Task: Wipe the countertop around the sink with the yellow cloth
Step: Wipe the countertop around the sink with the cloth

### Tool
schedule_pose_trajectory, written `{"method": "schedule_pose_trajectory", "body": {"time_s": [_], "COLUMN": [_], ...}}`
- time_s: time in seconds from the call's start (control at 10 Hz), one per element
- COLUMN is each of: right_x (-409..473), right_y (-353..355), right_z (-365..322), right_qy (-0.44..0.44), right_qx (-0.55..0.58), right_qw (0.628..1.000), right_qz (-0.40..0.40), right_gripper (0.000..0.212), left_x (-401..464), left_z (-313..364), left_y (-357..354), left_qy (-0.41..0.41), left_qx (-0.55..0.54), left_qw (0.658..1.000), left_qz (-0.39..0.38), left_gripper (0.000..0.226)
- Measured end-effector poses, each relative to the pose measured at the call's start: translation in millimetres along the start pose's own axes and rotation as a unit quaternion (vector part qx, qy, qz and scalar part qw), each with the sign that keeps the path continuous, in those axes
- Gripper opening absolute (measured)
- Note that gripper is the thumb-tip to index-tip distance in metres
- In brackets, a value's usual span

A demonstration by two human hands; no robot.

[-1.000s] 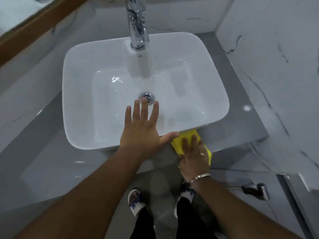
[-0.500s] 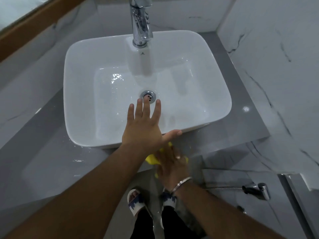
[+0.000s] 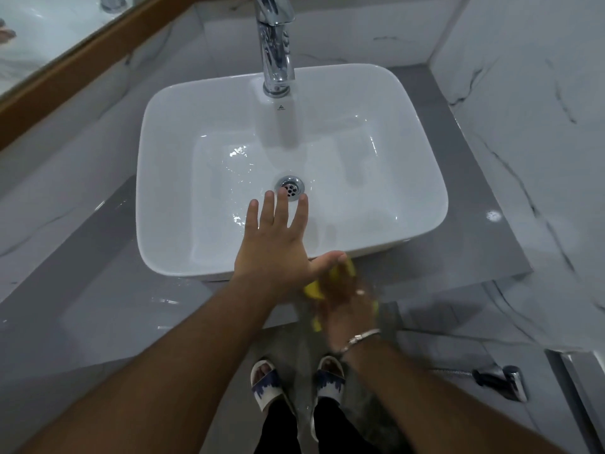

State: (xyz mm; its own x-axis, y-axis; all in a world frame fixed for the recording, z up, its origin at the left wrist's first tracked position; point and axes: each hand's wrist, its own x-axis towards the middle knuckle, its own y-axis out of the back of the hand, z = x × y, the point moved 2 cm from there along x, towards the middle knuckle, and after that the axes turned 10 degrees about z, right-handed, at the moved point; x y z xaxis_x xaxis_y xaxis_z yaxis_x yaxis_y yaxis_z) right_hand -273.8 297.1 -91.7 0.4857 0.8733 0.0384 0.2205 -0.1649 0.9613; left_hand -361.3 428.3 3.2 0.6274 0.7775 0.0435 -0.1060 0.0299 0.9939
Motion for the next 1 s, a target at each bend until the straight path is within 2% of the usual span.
{"method": "schedule_pose_trajectory", "body": {"time_s": [0.1, 0.2, 0.3, 0.4, 0.5, 0.6, 0.7, 0.8, 0.9, 1.0], "right_x": [-20, -10, 5, 11, 13, -1, -21, -20, -12, -10], "right_y": [-22, -21, 1, 11, 5, -5, -23, -44, 2, -13], "right_z": [-72, -46, 32, 69, 24, -37, -86, -56, -4, 19], "right_qy": [0.173, 0.189, 0.101, 0.084, 0.067, 0.072, 0.186, 0.194, -0.004, 0.131], "right_qx": [0.001, -0.015, -0.072, -0.125, -0.108, 0.003, 0.083, 0.029, -0.02, -0.126], "right_qw": [0.984, 0.982, 0.992, 0.989, 0.991, 0.994, 0.966, 0.972, 0.989, 0.98], "right_qz": [-0.044, -0.027, 0.002, 0.0, -0.046, -0.086, -0.159, -0.131, -0.147, -0.082], "right_gripper": [0.055, 0.059, 0.063, 0.064, 0.061, 0.047, 0.045, 0.042, 0.053, 0.063], "left_x": [-2, -3, -3, -2, -3, -4, -5, -6, -16, -31], "left_z": [-3, -3, -1, 1, 3, 3, 1, 1, -17, -55], "left_y": [3, 5, 6, 6, 7, 8, 8, 10, 16, 20], "left_qy": [0.006, 0.006, 0.009, 0.012, 0.018, 0.022, 0.03, 0.021, 0.004, 0.04], "left_qx": [-0.007, -0.013, 0.005, 0.024, 0.043, 0.047, 0.048, 0.044, 0.054, 0.078], "left_qw": [1.0, 1.0, 1.0, 0.999, 0.998, 0.997, 0.997, 0.997, 0.996, 0.992], "left_qz": [-0.005, 0.0, 0.011, 0.024, 0.04, 0.049, 0.049, 0.055, 0.076, 0.088], "left_gripper": [0.116, 0.118, 0.119, 0.119, 0.117, 0.116, 0.113, 0.11, 0.101, 0.099]}}
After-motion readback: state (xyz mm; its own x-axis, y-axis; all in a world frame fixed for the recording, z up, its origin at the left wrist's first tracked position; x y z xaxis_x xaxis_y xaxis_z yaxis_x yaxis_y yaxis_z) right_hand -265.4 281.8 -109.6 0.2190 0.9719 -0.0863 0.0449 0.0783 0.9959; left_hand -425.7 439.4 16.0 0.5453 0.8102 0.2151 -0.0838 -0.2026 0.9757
